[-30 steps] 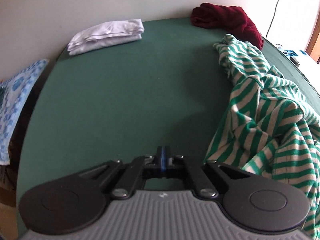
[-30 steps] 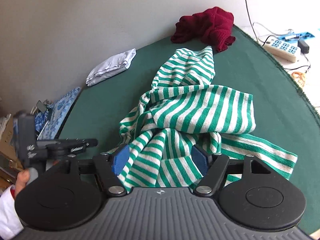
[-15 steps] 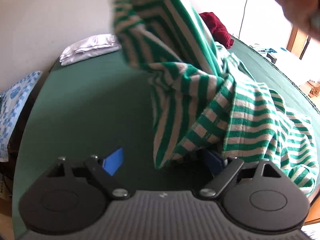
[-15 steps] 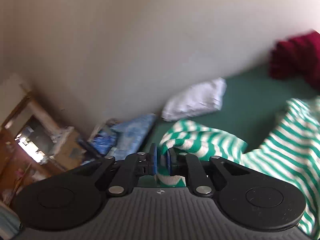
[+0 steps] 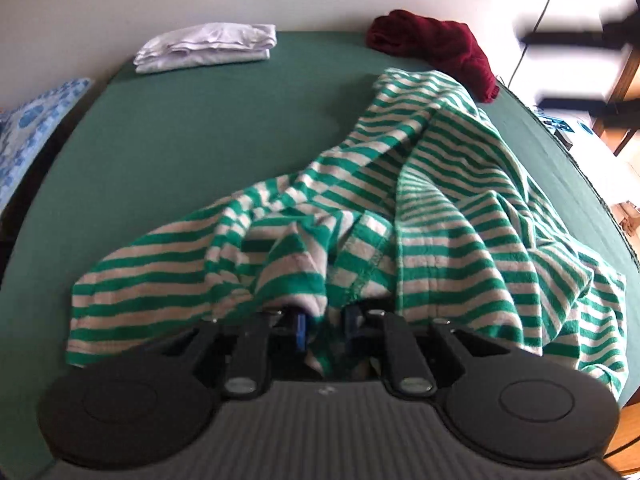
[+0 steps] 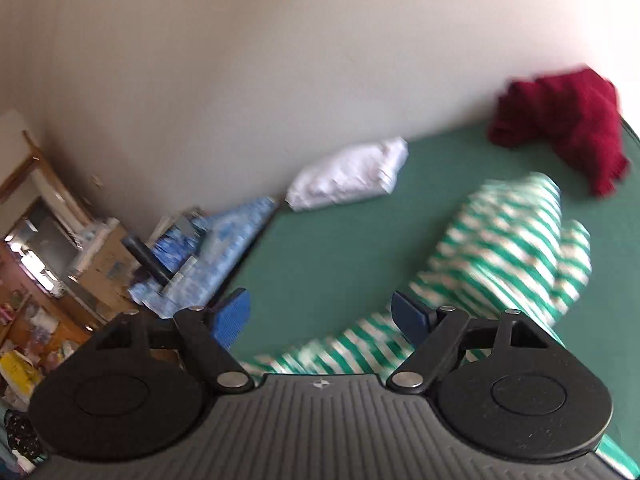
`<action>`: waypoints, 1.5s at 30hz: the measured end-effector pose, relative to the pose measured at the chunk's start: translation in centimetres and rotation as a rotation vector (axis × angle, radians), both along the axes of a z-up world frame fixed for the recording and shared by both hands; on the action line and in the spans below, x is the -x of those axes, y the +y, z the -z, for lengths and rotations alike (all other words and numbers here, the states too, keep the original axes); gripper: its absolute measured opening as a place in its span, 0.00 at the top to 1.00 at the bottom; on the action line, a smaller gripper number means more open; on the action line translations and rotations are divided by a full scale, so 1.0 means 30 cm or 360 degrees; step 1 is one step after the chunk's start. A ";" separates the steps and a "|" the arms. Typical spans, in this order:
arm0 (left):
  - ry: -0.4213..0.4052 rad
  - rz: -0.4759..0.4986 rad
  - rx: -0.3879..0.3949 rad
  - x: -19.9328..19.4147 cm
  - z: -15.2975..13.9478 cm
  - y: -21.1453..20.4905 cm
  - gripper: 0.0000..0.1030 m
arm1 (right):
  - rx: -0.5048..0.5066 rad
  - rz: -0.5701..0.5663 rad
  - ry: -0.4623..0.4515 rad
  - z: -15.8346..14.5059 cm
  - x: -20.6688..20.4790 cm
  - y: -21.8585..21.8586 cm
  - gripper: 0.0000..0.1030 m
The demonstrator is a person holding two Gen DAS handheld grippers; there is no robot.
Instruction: Fold clothes
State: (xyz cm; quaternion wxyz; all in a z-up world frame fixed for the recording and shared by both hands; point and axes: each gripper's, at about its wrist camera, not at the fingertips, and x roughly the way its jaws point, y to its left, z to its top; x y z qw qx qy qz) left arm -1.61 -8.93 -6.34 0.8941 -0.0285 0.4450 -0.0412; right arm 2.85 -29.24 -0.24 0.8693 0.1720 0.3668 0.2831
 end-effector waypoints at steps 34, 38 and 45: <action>-0.0122 0.0419 -0.0150 -0.001 0.022 0.134 0.09 | 0.0459 0.0755 -0.0186 -0.143 0.273 -0.288 0.68; 0.0076 0.0437 -0.0144 -0.076 0.100 0.096 0.69 | 0.0292 0.0300 -0.0116 -0.062 0.258 -0.027 0.22; -0.0072 0.0269 -0.0105 -0.065 0.009 0.201 0.82 | 0.1002 0.0049 -0.0248 0.124 0.245 0.284 0.92</action>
